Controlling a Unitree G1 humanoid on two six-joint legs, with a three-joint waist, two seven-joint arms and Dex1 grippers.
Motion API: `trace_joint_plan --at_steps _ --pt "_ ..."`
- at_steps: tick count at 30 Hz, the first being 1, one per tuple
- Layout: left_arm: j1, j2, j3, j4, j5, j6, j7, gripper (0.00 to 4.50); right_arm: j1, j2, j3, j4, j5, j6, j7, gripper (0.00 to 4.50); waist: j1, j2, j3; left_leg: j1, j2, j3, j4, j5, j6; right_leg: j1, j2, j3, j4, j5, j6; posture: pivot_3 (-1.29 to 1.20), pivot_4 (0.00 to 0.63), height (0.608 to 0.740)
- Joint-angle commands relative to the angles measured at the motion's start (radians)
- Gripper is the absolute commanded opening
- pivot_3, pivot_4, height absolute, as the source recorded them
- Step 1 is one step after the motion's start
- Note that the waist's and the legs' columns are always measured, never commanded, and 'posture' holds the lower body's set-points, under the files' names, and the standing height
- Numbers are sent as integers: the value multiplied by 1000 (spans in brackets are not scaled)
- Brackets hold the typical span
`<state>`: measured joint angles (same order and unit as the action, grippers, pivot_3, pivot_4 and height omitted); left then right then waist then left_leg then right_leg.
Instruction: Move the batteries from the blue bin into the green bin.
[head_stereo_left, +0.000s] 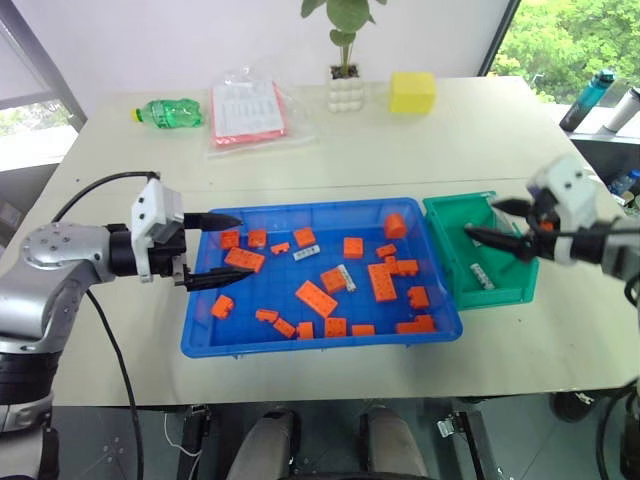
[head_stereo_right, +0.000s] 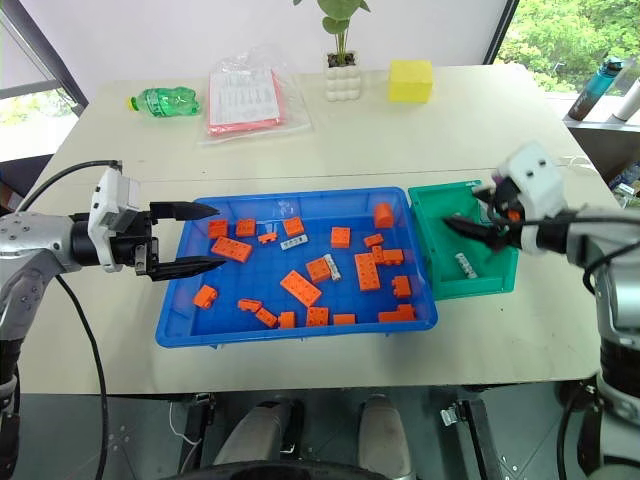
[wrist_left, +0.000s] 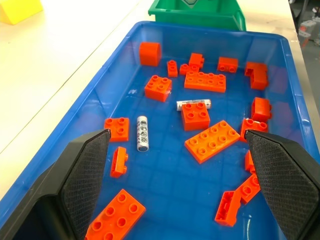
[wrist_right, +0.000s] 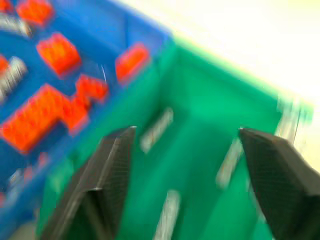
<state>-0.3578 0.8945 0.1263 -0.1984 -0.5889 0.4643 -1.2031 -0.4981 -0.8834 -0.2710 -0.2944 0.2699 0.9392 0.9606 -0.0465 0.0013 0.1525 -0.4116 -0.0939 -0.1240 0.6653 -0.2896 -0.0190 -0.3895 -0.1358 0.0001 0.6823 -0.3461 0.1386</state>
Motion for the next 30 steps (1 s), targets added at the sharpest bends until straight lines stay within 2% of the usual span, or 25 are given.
trace_joint_plan --at_steps 1,5,9,12,19,30 --pt "-10 8 6 -16 4 -14 -9 4500 -153 40 110 10 53 -42 10 3178 1 0 0 0 0 0 0 0 0 0 0 0 0 0 0 0 150 726" --pt "-11 7 4 -25 7 -13 -8 4500 -292 207 321 68 42 -83 -6 3178 -4 0 0 1 1 0 0 0 0 0 1 0 0 0 0 0 150 726" --pt "-11 8 7 -40 5 -7 -1 4500 -319 332 539 178 -32 -195 17 3178 2 -1 0 0 0 -3 0 0 0 0 1 0 1 0 0 0 150 726" --pt "2 16 18 -61 0 -1 3 4500 -334 396 632 280 -81 -263 20 3178 2 -1 0 0 -2 -7 0 0 0 0 0 -1 1 0 0 0 150 726" --pt "46 28 57 -107 -11 14 25 4500 -370 488 714 509 -175 -379 14 3178 -14 -1 0 0 -2 -9 0 0 0 -1 1 -2 2 0 0 0 150 726" --pt "53 19 60 -128 -16 25 58 4500 -390 555 738 684 -251 -494 55 3178 -24 -1 0 0 -2 -10 0 0 -1 0 1 -2 2 0 0 0 150 726"
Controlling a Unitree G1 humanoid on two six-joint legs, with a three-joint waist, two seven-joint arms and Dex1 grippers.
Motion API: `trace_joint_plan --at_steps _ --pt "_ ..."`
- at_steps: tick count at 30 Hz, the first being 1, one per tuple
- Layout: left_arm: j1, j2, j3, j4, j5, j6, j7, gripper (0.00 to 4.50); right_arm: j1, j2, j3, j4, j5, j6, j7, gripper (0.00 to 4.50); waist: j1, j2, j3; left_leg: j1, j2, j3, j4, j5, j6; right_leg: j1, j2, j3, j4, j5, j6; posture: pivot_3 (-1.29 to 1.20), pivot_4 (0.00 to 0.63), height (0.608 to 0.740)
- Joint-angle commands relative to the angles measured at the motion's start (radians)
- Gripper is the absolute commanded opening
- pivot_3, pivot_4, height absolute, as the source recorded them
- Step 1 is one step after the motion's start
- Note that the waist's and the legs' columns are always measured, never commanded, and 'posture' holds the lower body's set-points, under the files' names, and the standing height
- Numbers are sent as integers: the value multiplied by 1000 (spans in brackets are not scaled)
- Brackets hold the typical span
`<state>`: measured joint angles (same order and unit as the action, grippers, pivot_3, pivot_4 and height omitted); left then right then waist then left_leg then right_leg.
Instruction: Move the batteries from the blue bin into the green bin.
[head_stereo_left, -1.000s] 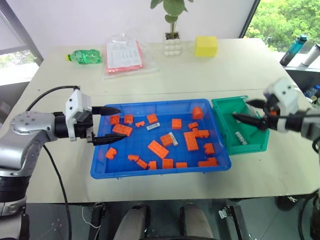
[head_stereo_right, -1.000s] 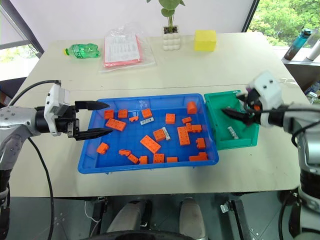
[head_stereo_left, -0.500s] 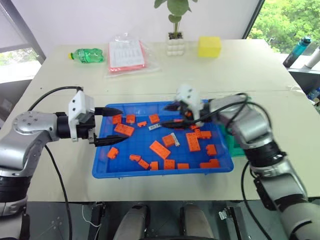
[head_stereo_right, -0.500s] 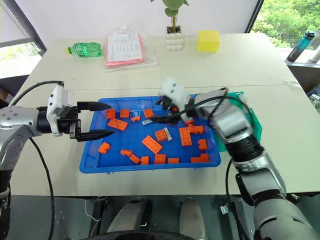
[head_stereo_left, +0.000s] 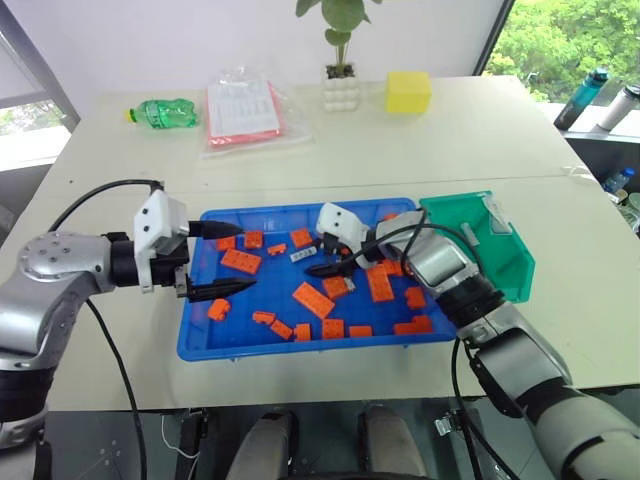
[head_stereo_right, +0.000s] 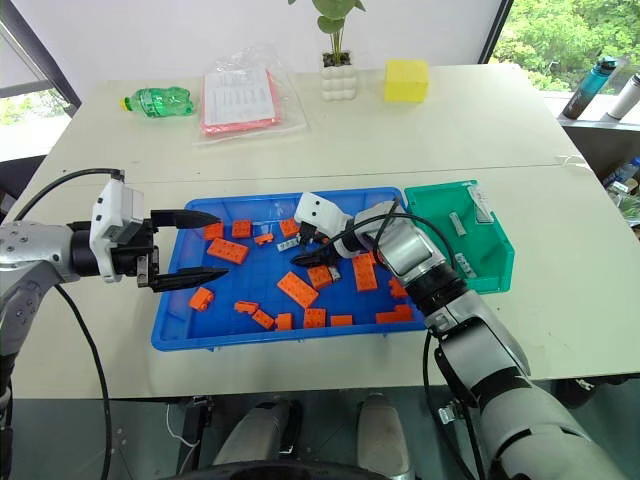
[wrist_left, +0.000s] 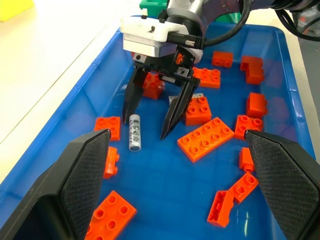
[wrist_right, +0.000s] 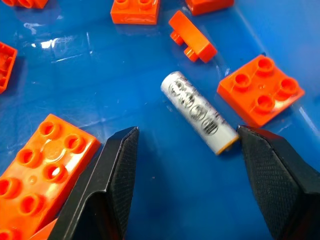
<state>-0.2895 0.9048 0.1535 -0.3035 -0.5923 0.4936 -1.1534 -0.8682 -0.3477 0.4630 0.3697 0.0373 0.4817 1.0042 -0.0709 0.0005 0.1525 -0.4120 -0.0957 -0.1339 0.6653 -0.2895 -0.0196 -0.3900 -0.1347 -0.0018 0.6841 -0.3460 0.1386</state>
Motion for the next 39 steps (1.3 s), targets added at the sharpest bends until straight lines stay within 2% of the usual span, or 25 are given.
trace_joint_plan --at_steps 1,3,8,11,14,18,23,26,29,30,32,36,39 --pt "-17 8 32 -22 -13 -5 9 4500 -22 24 3 31 -24 -44 12 2954 0 0 0 0 0 0 0 0 0 0 0 0 0 0 0 0 150 726" --pt "-20 6 28 -22 -14 -5 13 4500 -23 31 -4 38 -31 -53 14 2409 -1 0 0 0 0 0 0 0 0 0 0 0 0 0 0 0 150 726" --pt "-24 3 21 -18 -15 -9 14 4500 -7 11 -38 -55 -14 -11 24 35 0 0 0 0 0 0 0 0 0 0 0 0 0 0 0 0 150 726" --pt "-30 -1 10 -1 -8 -19 7 4500 22 -39 -105 -207 23 83 11 41 2 0 0 0 0 0 0 0 0 0 0 0 0 0 0 0 150 726" --pt "-41 -9 -2 17 -1 -26 3 4500 58 -123 -227 -396 79 226 -15 41 5 0 0 0 -1 -1 0 0 0 0 -1 0 0 0 0 0 150 726" --pt "-44 -18 -12 28 0 -33 -4 4500 130 -290 -429 -576 143 404 -44 41 14 0 0 0 -1 -1 0 0 0 1 -1 0 0 0 0 0 150 726" --pt "-61 -27 -33 60 9 -49 -20 4500 306 -511 -643 -660 186 519 -55 41 30 0 0 0 -2 1 0 0 0 2 -1 0 -1 0 0 0 150 726" --pt "-82 -36 -50 83 16 -56 -33 4500 399 -545 -732 -718 234 594 -75 41 25 0 0 0 -1 4 0 0 0 2 -1 1 -1 0 0 0 150 726" --pt "-119 -53 -76 110 29 -63 -42 4500 499 -544 -752 -757 239 601 -114 41 26 0 0 0 2 7 0 0 0 1 0 1 -1 0 0 0 150 726" --pt "-126 -56 -80 115 32 -65 -43 4500 513 -541 -754 -761 244 600 -127 1088 26 0 0 0 2 7 0 0 0 1 0 1 -1 0 0 0 150 726" --pt "-134 -61 -83 121 34 -68 -47 4500 512 -545 -733 -760 237 565 -151 1940 26 0 0 0 1 9 0 0 1 1 -1 1 -1 0 0 0 150 726" --pt "-142 -65 -86 128 38 -71 -54 4500 439 -551 -680 -748 250 525 -172 3965 26 0 0 0 2 9 0 0 1 0 -1 1 -1 0 0 0 150 726" --pt "-140 -64 -85 123 38 -70 -55 4500 326 -519 -584 -765 309 516 -129 3965 24 0 0 0 2 10 0 0 1 0 -1 2 -2 0 0 0 150 726"
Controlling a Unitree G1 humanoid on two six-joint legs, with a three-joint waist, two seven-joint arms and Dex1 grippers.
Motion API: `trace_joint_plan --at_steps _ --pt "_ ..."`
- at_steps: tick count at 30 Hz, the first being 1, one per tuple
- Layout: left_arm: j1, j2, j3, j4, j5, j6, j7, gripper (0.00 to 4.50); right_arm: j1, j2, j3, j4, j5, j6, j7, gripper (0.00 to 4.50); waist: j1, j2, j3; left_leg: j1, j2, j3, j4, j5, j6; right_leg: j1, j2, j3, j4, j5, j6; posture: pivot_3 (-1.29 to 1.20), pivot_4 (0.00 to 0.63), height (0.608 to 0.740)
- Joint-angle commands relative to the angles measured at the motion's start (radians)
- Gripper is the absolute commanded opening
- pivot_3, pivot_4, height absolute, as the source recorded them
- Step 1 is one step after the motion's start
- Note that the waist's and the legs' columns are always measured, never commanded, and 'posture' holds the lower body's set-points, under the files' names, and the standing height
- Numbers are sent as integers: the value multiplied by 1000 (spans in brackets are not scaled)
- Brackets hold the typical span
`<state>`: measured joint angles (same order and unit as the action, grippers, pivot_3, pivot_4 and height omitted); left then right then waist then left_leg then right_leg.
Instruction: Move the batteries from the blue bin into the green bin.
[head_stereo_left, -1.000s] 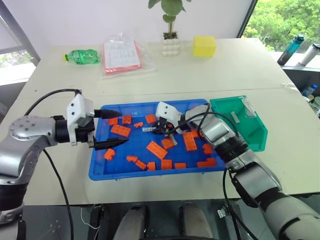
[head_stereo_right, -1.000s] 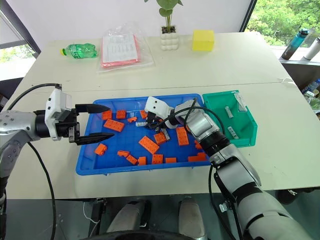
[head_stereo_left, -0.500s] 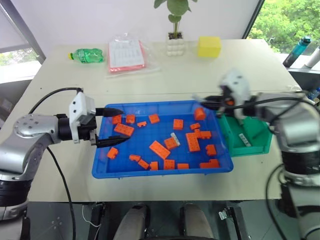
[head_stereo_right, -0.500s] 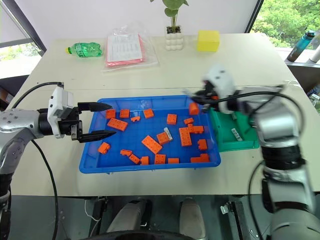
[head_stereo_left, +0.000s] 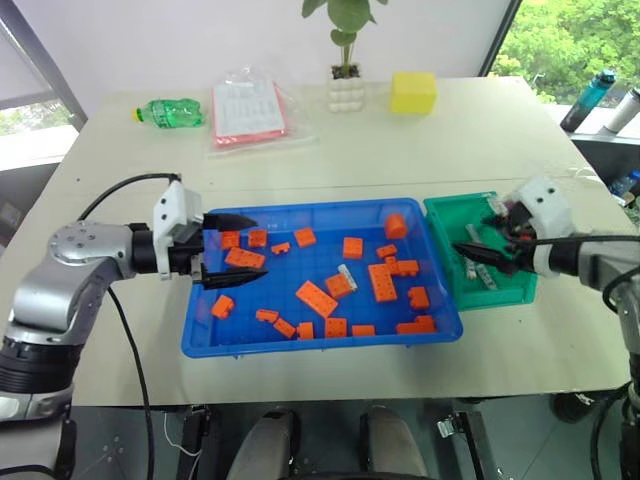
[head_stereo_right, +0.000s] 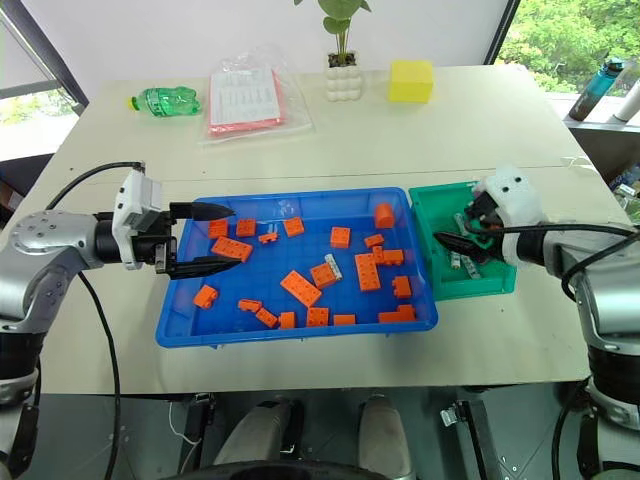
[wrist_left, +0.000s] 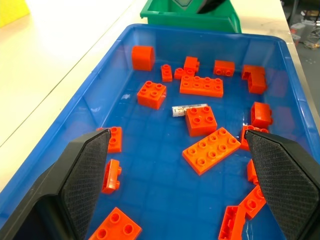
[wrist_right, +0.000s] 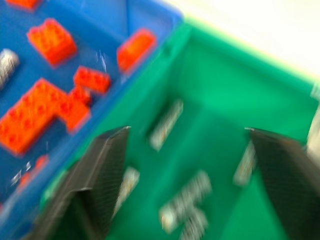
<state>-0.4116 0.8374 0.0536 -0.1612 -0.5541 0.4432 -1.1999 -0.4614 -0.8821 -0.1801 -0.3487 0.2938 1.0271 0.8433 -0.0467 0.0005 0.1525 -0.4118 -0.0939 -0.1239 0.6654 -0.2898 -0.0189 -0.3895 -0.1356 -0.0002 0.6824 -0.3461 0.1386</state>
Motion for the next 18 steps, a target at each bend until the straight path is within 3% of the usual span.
trace_joint_plan --at_steps 1,8,18 --pt "-17 4 16 -20 0 -19 -7 4500 -101 30 93 -48 63 -33 41 3965 0 0 0 0 0 0 0 0 0 0 0 0 0 0 0 0 150 726" --pt "-8 12 31 -44 -7 -7 5 4500 -130 71 334 -10 29 -182 113 3965 7 -1 0 0 -2 -4 0 0 0 1 -1 0 0 0 0 0 150 726" --pt "17 45 71 -66 -13 -1 11 4500 -208 93 527 247 -96 -653 393 3965 1 -1 0 0 -1 -4 0 0 0 0 0 -1 0 0 0 0 150 726"
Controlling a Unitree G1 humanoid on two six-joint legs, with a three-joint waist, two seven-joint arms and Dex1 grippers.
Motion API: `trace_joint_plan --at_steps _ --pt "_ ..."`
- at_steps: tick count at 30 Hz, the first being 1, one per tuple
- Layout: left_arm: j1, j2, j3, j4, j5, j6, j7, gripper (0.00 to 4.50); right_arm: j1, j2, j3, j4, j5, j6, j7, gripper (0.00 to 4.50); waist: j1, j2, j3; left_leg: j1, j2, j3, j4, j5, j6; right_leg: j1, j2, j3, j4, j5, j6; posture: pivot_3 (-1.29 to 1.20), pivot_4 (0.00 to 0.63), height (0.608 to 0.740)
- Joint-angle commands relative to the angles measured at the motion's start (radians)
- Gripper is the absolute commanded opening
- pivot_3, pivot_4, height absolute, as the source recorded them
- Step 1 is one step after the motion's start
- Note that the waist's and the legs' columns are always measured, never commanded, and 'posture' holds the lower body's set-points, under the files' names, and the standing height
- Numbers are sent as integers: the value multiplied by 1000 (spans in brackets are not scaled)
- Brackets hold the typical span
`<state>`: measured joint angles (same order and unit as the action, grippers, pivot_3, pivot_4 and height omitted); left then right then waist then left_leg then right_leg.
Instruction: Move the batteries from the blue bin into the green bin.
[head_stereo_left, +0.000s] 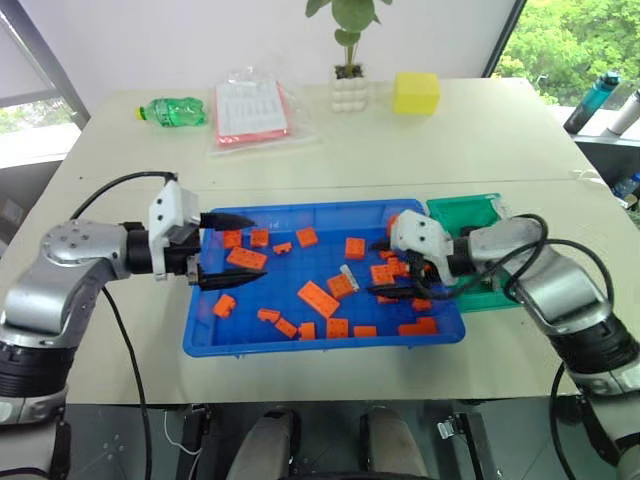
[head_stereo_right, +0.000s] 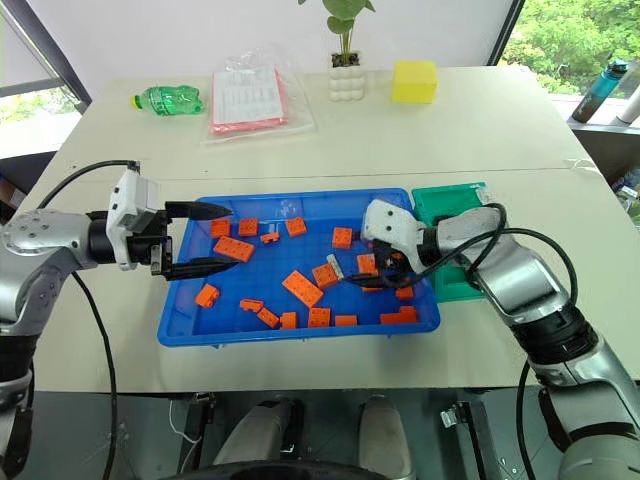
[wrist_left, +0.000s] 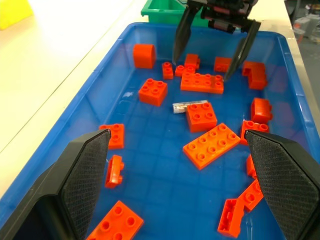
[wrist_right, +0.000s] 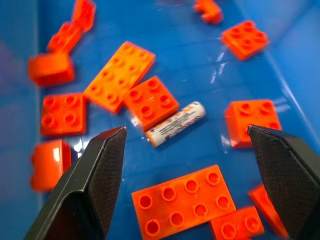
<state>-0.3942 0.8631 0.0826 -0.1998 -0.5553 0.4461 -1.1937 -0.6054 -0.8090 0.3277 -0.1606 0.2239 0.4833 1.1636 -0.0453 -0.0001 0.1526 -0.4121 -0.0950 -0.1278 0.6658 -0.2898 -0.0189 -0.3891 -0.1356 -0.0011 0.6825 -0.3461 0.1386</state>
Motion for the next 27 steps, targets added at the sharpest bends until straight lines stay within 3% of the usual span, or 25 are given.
trace_joint_plan --at_steps 1,4,6,12,21,24,27 --pt "4 20 45 -32 -11 -4 7 4500 -93 39 40 107 -47 -152 95 3965 -1 0 0 0 0 0 0 0 0 0 0 0 0 0 0 0 150 726" --pt "17 22 56 -48 -12 1 16 4500 -174 99 91 245 -93 -229 156 3965 -4 0 0 0 1 0 0 0 0 0 1 0 0 0 0 0 150 726" --pt "27 24 64 -61 -15 5 22 4500 -217 137 124 335 -132 -294 186 4495 -9 0 0 0 1 0 0 0 0 0 1 -1 0 0 0 0 150 726" --pt "63 34 90 -99 -26 17 40 4500 -323 241 184 590 -231 -472 256 4495 -15 0 0 0 1 -2 0 0 0 -1 1 -1 0 0 0 0 150 726" --pt "75 45 94 -119 -35 23 48 4500 -397 313 192 846 -309 -661 314 4495 -25 0 0 0 1 -4 0 0 -1 0 1 -2 0 0 0 0 150 726" --pt "69 42 90 -121 -36 26 53 4500 -405 339 173 868 -302 -652 309 3631 -26 0 0 0 1 -5 0 0 -1 0 2 -2 0 0 0 0 150 726" --pt "66 37 83 -118 -36 23 50 4500 -387 341 150 828 -290 -634 311 2352 -25 0 0 0 1 -5 0 0 -1 0 1 -2 1 0 0 0 150 726"
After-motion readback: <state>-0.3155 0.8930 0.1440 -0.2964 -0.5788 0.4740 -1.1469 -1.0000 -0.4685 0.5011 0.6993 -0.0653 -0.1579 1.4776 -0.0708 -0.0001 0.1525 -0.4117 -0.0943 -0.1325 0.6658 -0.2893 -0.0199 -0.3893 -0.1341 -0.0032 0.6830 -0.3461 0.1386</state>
